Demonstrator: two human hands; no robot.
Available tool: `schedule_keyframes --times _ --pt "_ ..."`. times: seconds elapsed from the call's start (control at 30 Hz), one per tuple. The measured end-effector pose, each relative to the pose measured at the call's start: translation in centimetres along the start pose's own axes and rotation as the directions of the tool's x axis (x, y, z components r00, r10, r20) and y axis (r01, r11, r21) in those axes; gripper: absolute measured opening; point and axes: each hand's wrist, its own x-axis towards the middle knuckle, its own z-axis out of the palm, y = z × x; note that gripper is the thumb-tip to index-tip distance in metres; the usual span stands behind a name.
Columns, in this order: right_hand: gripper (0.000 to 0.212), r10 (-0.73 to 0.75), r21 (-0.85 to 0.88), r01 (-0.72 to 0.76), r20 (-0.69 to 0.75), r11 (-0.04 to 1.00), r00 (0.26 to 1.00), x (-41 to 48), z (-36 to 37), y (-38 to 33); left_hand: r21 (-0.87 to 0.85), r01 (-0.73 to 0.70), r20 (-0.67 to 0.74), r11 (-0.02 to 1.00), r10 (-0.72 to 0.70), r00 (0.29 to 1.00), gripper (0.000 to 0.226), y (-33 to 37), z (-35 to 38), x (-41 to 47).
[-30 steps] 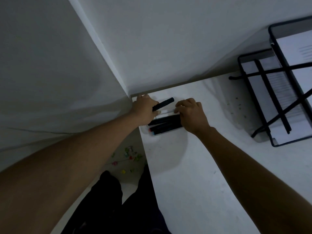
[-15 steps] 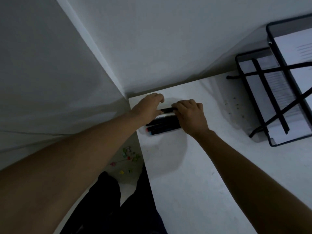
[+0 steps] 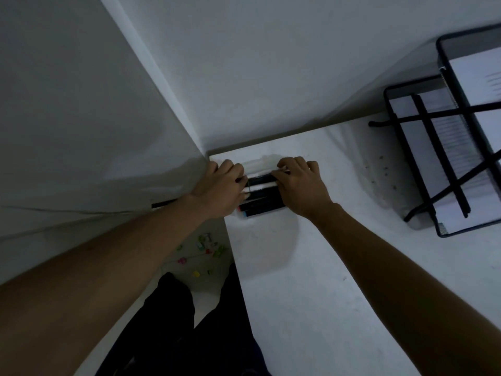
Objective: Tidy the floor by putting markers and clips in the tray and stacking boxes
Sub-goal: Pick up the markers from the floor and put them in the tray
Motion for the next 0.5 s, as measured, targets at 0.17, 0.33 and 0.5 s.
schedule_keyframes --times 0.17,0.33,0.5 --pt "0.036 -0.105 0.028 0.103 0.049 0.994 0.993 -0.9 0.9 -0.7 0.014 0.036 0.056 0.999 -0.037 0.998 0.064 0.3 0.8 -1.0" --pt "0.055 -0.054 -0.015 0.058 0.168 0.998 0.984 -1.5 1.0 -0.7 -0.060 0.048 0.040 0.997 -0.046 0.998 0.060 0.7 0.7 -1.4" --pt "0.044 0.012 0.046 -0.015 0.076 0.999 0.997 -1.6 0.4 -1.3 -0.146 0.041 0.011 0.988 -0.039 0.999 0.056 1.0 0.6 -3.0"
